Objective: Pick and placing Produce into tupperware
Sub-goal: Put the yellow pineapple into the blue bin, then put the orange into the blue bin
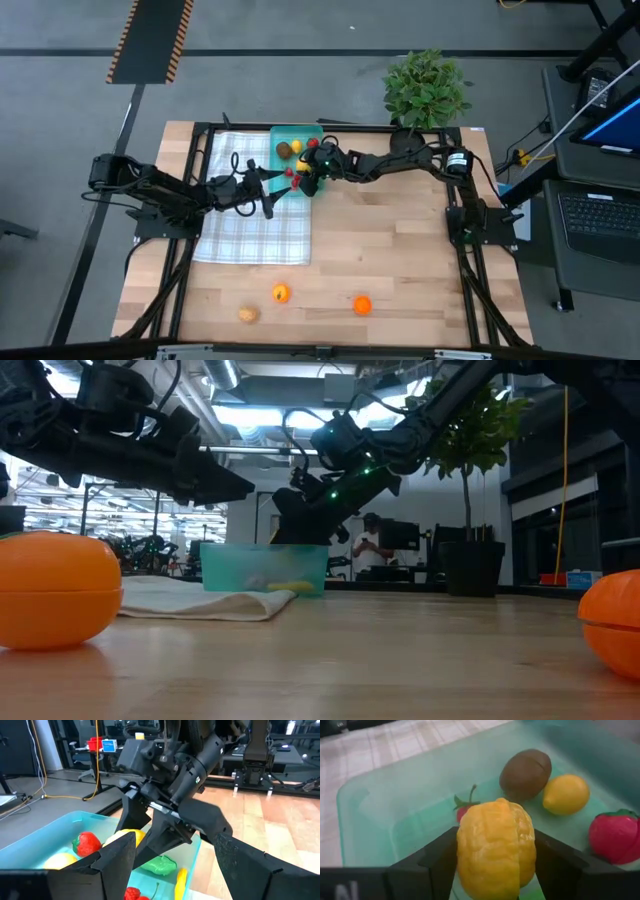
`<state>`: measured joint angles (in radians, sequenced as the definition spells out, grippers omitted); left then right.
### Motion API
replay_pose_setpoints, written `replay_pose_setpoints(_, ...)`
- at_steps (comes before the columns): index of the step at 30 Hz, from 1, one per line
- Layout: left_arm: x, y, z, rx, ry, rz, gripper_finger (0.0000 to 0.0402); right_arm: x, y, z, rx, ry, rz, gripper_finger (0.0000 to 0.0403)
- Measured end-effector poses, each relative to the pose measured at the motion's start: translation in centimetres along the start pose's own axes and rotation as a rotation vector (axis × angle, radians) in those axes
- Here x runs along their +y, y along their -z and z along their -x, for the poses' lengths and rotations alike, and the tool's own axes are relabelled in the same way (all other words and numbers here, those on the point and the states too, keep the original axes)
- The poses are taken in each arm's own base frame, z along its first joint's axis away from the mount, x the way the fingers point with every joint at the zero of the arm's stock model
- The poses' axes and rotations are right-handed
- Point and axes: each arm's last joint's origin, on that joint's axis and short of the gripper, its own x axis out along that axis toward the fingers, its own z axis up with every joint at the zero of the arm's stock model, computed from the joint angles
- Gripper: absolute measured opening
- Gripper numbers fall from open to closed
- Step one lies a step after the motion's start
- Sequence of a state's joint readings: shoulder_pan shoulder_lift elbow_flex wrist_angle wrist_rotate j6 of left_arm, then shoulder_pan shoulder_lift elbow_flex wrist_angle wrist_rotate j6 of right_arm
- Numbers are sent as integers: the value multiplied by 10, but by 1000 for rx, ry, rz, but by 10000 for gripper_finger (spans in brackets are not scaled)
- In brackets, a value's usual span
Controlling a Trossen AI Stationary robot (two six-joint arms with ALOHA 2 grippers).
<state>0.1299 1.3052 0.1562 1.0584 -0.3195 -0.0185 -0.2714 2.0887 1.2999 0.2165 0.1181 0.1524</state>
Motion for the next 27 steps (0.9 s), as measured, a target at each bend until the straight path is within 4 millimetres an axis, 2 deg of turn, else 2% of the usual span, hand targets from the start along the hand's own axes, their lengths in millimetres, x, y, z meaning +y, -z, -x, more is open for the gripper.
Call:
replay_pose_setpoints(6,0,1,0,6,0,-2,261,0,-2,0,-21,-3,-3,257)
replay_pose_setpoints(13,0,1,0,11,0,-4,261,2,-6,2,-42,-8,-3,271)
replay_pose_setpoints(18,0,1,0,11,1,-5,261,4,-18,15,-55,-69,48,272)
replay_pose_setpoints(22,-5,1,1,11,74,-10,261,15,-26,30,-48,-140,121,272)
replay_pose_setpoints(25,-12,0,4,3,135,-57,261,24,-23,43,-52,-162,166,272)
replay_pose_setpoints(27,-15,-4,6,-21,157,-78,261,26,-14,52,-49,-171,189,272)
